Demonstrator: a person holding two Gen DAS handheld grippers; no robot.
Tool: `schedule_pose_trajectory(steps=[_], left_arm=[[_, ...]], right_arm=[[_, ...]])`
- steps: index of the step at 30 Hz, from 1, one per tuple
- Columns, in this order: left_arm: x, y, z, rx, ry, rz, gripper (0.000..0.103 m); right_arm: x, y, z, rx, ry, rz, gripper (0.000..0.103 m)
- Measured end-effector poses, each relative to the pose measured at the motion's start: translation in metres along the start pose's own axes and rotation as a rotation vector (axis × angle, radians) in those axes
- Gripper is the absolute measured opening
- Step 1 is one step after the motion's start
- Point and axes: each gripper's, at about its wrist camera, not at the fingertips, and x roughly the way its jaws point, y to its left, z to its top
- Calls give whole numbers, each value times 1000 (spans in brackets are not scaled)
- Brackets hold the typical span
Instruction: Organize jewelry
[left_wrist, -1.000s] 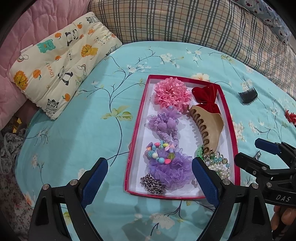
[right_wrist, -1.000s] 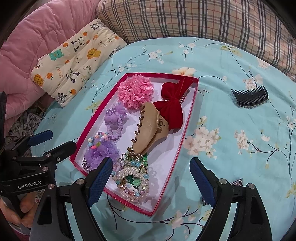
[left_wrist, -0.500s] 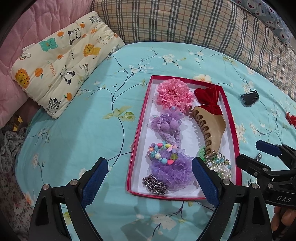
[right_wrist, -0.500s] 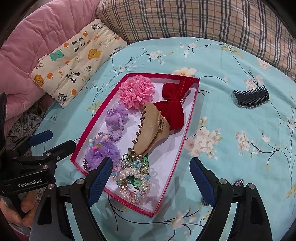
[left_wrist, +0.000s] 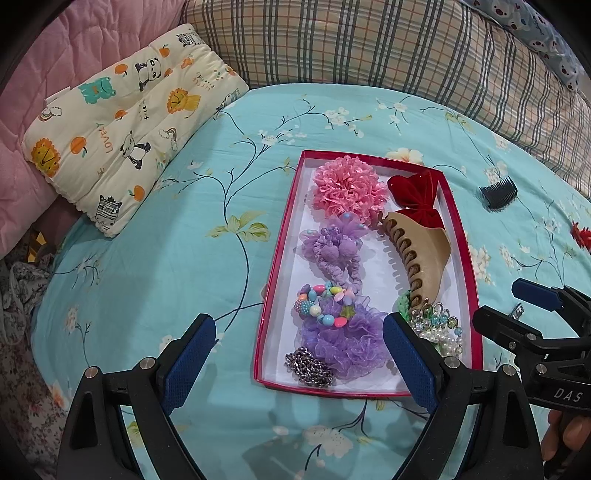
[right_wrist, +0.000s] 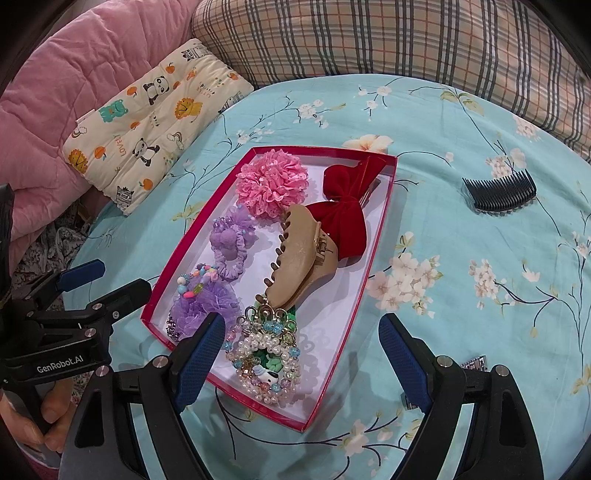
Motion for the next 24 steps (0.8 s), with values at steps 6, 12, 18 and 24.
schedule_pose_trajectory(steps=[6,12,18,24], left_arm=[[-1,0,0,0,0,1,93],[-1,0,0,-2,3,3,93],[-1,0,0,-3,2,2,93],[-1,0,0,-3,2,2,93]], right_arm=[[0,0,0,1,0,0,87],[0,0,0,0,0,1,87],[0,-1,-1,2,0,0,87],[-1,-1,-1,2,-2,2,87]])
